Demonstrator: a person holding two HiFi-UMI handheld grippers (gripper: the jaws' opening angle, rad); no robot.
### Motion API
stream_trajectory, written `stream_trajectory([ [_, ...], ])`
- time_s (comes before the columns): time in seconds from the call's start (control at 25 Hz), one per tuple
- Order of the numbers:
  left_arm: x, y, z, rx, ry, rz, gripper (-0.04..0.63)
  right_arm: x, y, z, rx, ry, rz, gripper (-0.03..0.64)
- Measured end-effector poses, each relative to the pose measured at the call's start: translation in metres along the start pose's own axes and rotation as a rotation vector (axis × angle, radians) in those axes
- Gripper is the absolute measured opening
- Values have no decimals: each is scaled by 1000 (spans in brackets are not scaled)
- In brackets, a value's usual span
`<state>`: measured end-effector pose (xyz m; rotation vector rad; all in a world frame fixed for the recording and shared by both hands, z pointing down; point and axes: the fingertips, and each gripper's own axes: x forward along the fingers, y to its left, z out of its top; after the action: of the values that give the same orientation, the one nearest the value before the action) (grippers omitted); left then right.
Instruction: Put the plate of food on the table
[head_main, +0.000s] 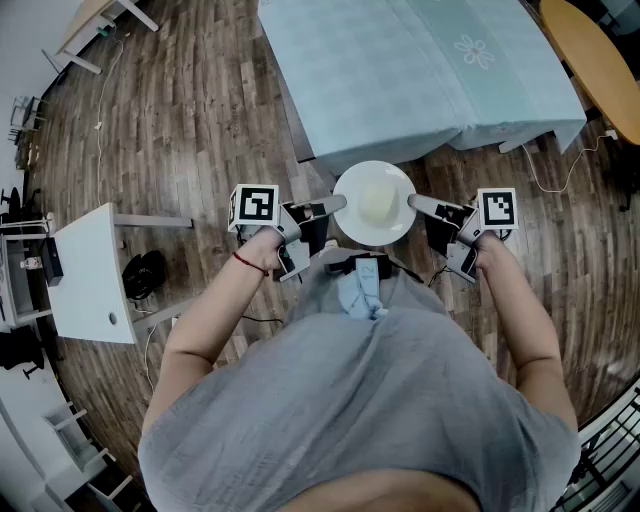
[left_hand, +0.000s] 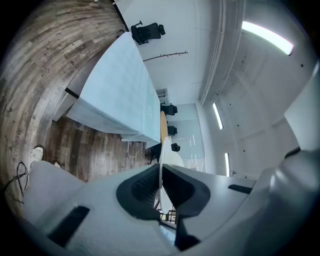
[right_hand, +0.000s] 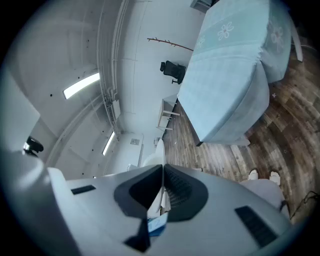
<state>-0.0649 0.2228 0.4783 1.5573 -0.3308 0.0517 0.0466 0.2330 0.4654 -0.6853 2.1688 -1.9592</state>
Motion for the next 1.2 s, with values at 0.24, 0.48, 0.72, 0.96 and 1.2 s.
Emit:
stream_trajectory([
  [0.24, -1, -3, -2, 4, 3, -11, 31, 0, 0, -1, -15, 4, -4, 35],
  [0.48, -3, 1, 0, 1, -1, -3, 31, 1, -1, 1, -17, 8, 0, 35],
  [0.72, -4, -3, 0, 3, -8, -10, 31, 3, 4, 3, -12, -5, 3, 36],
  [0.96, 2, -3, -3, -1, -18, -8, 29, -4, -2, 4, 12, -10, -13, 37],
  [1.2, 17, -8, -6, -4, -27, -15, 29, -17, -7, 11, 16, -1, -7, 37],
])
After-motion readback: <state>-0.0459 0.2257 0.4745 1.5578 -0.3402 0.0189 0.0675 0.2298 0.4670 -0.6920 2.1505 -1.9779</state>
